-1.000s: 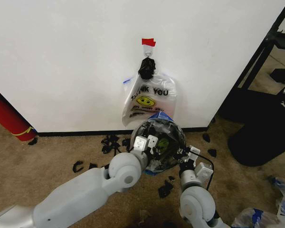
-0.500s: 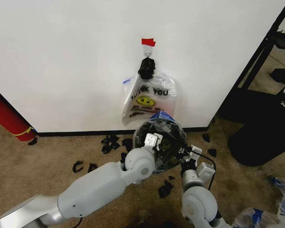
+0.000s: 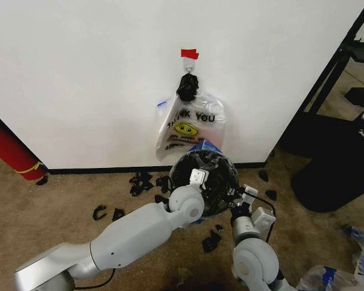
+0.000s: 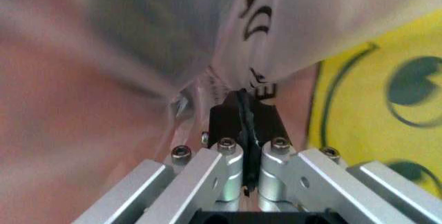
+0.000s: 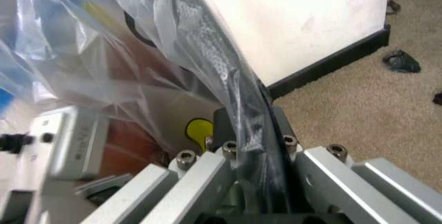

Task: Pick up the garbage bag from the wall and place it over the trash bin.

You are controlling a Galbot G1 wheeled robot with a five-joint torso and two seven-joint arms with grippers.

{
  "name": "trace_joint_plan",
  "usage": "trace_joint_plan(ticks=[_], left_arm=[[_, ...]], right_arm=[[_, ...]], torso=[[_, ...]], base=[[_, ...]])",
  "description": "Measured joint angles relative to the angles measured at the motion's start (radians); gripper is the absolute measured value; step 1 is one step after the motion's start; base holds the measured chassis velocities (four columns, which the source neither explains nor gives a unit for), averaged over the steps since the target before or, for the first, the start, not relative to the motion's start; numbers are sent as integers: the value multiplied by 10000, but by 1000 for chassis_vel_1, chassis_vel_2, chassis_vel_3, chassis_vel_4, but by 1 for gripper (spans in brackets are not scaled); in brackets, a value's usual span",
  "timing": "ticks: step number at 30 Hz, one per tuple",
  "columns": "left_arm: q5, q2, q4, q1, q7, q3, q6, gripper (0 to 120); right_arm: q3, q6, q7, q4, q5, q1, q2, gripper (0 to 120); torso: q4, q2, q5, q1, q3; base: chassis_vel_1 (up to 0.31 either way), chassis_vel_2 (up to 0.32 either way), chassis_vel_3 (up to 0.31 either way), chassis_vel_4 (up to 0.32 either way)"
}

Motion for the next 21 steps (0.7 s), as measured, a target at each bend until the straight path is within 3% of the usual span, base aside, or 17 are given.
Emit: trace_joint_plan(ticks=[21], left_arm=[[278, -441, 970, -266, 150, -80, -256, 0]], right_arm=[[-69, -191, -51, 382, 553, -234, -62, 0]], torso=[[0, 0, -1, 0, 0]], base=[[0, 0, 0, 0]])
